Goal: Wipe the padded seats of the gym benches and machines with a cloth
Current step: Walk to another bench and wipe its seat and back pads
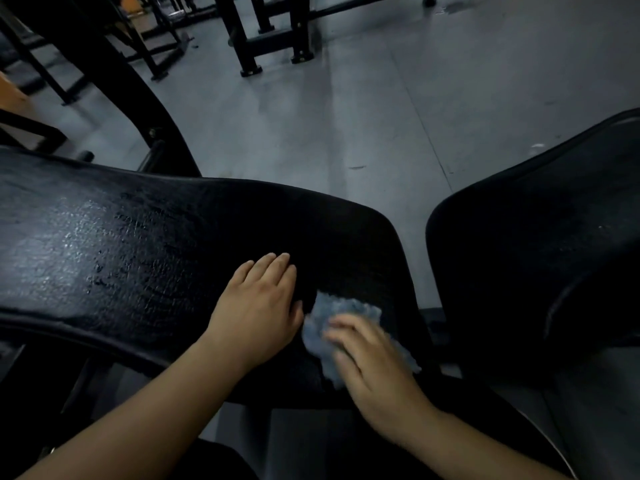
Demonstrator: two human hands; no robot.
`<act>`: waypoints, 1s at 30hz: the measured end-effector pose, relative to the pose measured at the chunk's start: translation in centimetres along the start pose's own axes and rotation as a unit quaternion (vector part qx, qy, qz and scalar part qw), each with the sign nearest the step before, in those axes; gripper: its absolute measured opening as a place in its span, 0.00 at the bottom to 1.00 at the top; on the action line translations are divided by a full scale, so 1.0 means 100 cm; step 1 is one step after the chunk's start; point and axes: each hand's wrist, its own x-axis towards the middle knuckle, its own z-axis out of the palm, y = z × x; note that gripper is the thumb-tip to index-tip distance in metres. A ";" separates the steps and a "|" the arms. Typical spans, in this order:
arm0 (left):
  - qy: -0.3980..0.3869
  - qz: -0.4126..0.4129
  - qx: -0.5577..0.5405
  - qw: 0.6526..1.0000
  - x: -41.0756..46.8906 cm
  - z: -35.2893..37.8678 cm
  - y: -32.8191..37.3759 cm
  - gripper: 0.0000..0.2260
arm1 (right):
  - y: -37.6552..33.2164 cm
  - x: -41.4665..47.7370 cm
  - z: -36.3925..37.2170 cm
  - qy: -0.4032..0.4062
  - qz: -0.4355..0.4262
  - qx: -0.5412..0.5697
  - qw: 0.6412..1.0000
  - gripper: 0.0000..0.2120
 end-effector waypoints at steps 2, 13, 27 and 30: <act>0.006 0.003 0.000 1.000 -0.004 0.001 -0.002 0.28 | 0.008 -0.024 -0.016 -0.027 0.000 0.007 1.000 0.15; 0.018 0.001 -0.002 1.000 -0.010 0.000 -0.002 0.28 | -0.022 0.003 -0.005 0.007 0.034 0.087 0.996 0.12; 0.021 0.024 0.034 0.999 -0.017 -0.001 -0.021 0.25 | -0.008 0.024 -0.005 -0.080 0.036 -0.142 0.986 0.32; 0.016 0.019 0.027 0.999 -0.018 -0.002 -0.020 0.26 | -0.027 0.087 0.018 -0.044 0.120 -0.169 0.977 0.30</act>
